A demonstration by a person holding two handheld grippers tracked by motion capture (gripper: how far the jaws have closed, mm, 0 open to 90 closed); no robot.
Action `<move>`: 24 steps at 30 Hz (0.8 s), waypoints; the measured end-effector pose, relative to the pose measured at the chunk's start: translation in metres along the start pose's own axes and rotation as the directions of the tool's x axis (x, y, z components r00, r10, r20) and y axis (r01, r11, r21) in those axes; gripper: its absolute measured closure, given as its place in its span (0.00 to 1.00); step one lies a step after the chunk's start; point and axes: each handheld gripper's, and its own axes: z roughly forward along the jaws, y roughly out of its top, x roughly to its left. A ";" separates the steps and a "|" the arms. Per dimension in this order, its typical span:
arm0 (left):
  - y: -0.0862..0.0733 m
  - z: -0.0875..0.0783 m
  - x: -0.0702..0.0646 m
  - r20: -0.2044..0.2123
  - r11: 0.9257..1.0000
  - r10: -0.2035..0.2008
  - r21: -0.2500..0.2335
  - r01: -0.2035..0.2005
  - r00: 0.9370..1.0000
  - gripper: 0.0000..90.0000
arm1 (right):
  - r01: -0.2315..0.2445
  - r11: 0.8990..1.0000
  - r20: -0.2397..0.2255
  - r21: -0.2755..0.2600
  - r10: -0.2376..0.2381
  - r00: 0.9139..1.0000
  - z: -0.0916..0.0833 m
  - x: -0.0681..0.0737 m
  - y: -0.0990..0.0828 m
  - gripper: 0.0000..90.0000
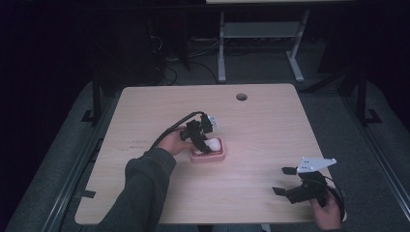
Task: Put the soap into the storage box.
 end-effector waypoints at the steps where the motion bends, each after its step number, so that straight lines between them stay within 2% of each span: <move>1: 0.000 0.000 0.000 0.004 1.000 0.003 0.004 -0.003 1.000 0.55 | -0.002 1.000 -0.002 -0.002 0.002 1.000 0.000 0.000 0.000 0.16; 24: -0.001 0.007 0.003 -0.003 1.000 0.004 0.025 -0.004 1.000 0.54 | 0.004 1.000 -0.004 -0.004 -0.004 1.000 0.000 0.001 0.001 0.16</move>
